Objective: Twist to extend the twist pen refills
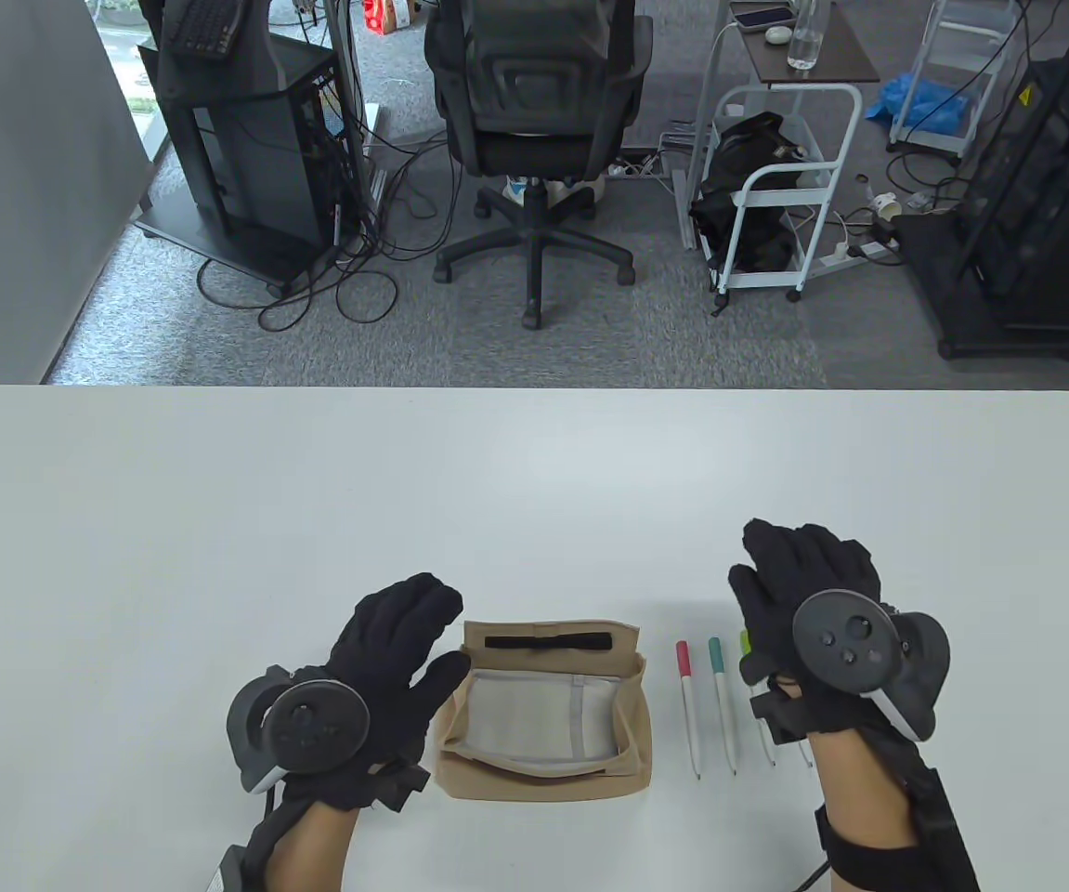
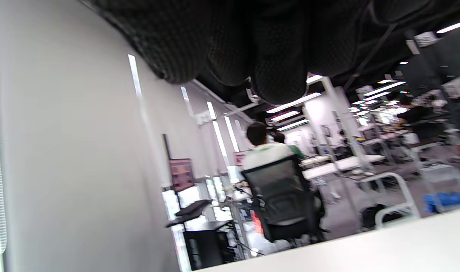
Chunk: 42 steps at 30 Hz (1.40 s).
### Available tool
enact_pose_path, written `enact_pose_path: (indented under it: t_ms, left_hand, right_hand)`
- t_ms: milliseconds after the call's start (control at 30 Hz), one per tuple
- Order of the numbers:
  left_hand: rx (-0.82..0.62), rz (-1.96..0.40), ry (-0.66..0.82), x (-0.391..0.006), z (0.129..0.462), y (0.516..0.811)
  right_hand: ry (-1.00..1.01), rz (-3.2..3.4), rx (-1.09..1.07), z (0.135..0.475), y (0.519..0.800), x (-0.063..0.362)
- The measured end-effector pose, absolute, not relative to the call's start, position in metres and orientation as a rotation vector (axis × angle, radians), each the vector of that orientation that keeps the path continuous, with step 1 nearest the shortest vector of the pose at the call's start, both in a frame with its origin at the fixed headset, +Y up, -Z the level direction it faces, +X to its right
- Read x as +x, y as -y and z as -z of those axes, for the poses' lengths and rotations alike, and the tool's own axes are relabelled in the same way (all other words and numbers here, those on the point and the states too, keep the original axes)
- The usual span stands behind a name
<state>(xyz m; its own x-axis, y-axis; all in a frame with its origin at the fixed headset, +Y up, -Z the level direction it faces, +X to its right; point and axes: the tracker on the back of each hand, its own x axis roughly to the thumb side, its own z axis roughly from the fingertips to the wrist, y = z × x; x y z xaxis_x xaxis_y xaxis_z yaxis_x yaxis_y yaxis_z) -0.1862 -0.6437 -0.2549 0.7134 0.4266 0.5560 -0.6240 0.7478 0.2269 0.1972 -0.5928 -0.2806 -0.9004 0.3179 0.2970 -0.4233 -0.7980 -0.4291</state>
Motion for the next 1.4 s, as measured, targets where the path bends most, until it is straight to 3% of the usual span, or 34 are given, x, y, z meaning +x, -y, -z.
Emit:
enact_pose_path:
  t_ms: [167,333,867,1400]
  left_hand:
    - [0.418,-0.447,0.526,-0.190,0.238,0.648]
    - [0.377,-0.349,0.513,-0.195,0.228,0.657]
    - [0.035,-0.282,0.432,-0.203,0.235,0.705]
    - [0.005,-0.274,0.414,-0.203,0.237,0.715]
  right_hand:
    - [0.750,-2.697,0.500,0.251,0.606,0.171]
    - [0.726,-2.760,0.610,0.242,0.631,0.154]
    - [0.193,-3.027,0.658,0.255,0.690,0.145]
    - [0.123,-3.059,0.641,0.255,0.700,0.144]
